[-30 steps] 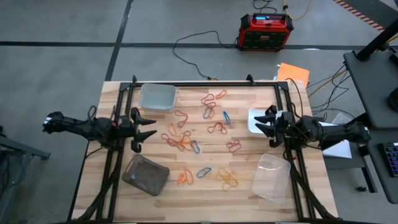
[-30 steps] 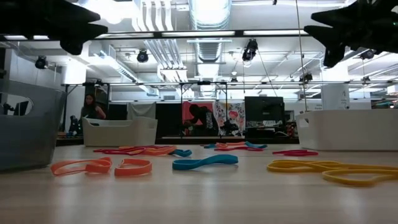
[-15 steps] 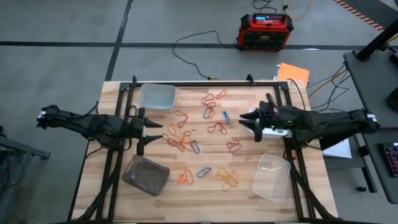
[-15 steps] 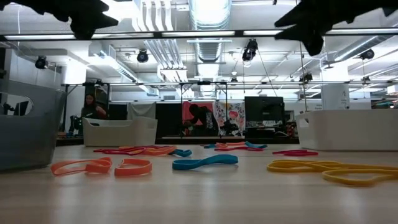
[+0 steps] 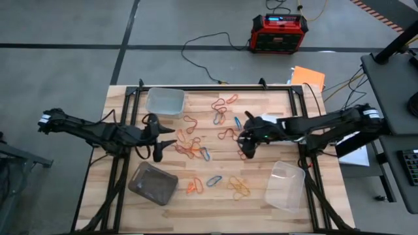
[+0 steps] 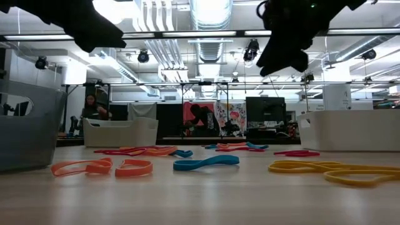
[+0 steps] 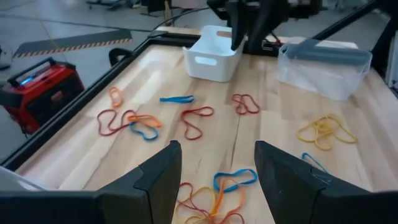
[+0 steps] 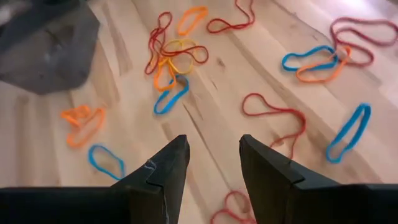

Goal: Sort rubber bands into baskets
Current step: Put the red rubber band into the white bin

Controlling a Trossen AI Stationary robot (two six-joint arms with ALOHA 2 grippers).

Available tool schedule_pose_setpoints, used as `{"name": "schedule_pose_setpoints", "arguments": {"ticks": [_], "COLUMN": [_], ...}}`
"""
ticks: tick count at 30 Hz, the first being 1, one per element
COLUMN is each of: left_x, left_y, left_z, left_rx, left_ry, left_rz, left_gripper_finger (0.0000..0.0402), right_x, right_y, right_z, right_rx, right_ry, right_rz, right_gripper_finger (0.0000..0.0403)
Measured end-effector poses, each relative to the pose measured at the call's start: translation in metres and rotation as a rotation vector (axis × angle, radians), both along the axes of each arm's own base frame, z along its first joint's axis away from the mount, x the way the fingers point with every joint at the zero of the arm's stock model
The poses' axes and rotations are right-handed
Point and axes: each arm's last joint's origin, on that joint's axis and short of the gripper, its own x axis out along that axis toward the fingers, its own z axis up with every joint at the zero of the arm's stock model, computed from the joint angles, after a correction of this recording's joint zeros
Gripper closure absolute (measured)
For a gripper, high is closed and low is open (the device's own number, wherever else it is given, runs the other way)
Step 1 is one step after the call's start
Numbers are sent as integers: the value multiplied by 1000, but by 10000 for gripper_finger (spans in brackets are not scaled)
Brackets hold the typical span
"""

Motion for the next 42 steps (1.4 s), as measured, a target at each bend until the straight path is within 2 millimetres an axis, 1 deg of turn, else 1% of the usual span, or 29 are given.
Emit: {"name": "schedule_pose_setpoints", "arguments": {"ticks": [6,12,15,20,24,27,30,33,35,37,42], "left_x": [4,6,8,11,13,13,14,17,20,23,32], "left_y": [-1,1,1,0,0,-1,-1,-3,-3,-4,-6], "left_z": [-3,-6,-8,-11,-9,-7,-7,-8,-10,-12,-18], "left_rx": [41,118,171,236,245,233,208,195,194,196,225], "left_ry": [29,59,84,122,110,82,77,80,83,89,110], "left_rz": [-3,46,43,8,-37,-70,-116,-142,-143,-144,-154], "left_gripper_finger": [215,215,215,215,215,215,215,215,215,215,215], "right_x": [26,60,76,98,110,113,109,102,97,95,90], "right_y": [1,3,4,0,-10,-19,-25,-26,-26,-26,-27], "right_z": [-8,-11,-10,-9,-12,-15,-22,-30,-33,-35,-48], "right_rx": [-142,-143,-209,-320,-381,-390,-369,-340,-328,-320,-318], "right_ry": [77,104,157,273,348,386,430,465,471,466,470], "right_rz": [136,142,236,333,406,413,395,374,360,346,343], "right_gripper_finger": [264,264,264,264,264,264,264,264,264,264,264]}}
